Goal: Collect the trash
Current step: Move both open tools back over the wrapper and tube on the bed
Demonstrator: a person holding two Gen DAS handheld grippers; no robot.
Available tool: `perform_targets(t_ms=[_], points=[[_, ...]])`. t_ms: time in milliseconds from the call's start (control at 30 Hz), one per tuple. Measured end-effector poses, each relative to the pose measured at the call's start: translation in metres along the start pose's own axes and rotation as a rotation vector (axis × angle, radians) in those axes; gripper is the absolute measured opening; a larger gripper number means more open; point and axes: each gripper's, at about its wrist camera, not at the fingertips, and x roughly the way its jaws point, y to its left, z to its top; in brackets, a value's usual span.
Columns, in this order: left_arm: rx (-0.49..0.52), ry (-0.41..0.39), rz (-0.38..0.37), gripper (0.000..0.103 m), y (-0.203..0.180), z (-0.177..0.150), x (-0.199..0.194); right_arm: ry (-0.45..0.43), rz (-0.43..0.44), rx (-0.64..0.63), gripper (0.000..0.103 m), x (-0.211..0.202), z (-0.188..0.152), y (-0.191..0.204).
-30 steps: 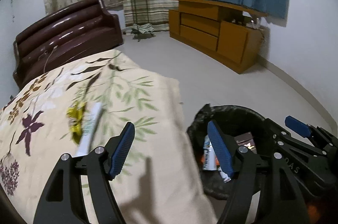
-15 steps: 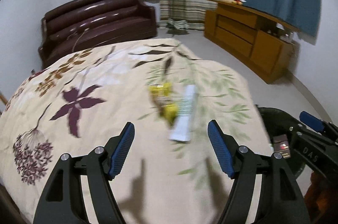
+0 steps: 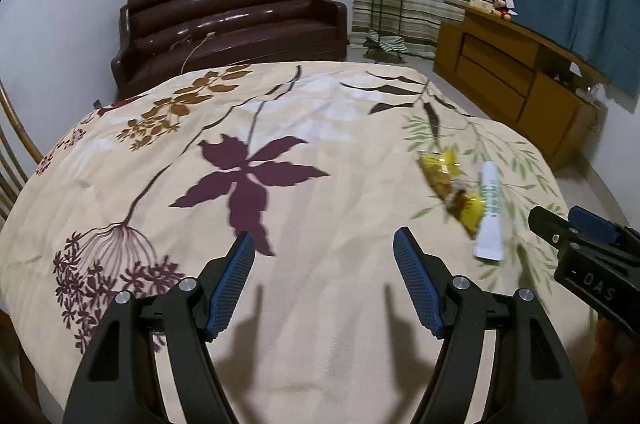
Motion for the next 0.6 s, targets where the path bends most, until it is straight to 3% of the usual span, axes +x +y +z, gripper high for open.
perform_targets(t_ms=[600], points=[[-0.037,0.015,-0.01,0.07,0.02,-0.001,0.005,0.067,-0.061,-0.053,0.062,0.037,0.019,0.033]])
